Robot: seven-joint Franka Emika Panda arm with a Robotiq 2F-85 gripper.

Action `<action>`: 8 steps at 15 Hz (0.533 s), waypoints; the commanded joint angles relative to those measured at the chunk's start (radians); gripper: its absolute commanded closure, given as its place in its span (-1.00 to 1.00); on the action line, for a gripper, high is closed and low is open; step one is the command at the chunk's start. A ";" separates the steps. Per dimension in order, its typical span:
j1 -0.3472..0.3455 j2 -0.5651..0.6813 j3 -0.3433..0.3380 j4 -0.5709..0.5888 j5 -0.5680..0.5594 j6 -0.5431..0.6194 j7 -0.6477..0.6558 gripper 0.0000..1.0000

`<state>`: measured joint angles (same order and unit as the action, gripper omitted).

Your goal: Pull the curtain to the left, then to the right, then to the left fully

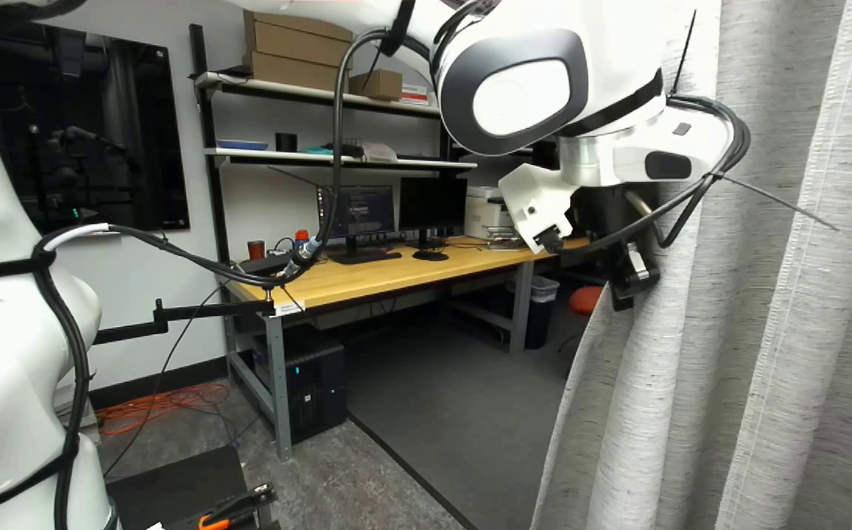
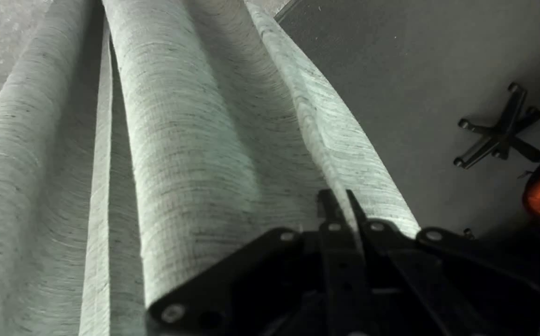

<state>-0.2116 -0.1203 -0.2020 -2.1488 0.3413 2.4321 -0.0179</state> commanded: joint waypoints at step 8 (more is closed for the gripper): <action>0.003 0.004 -0.010 -0.038 -0.057 -0.075 0.001 0.49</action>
<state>-0.2110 -0.1311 -0.2019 -2.1493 0.3281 2.3929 -0.0186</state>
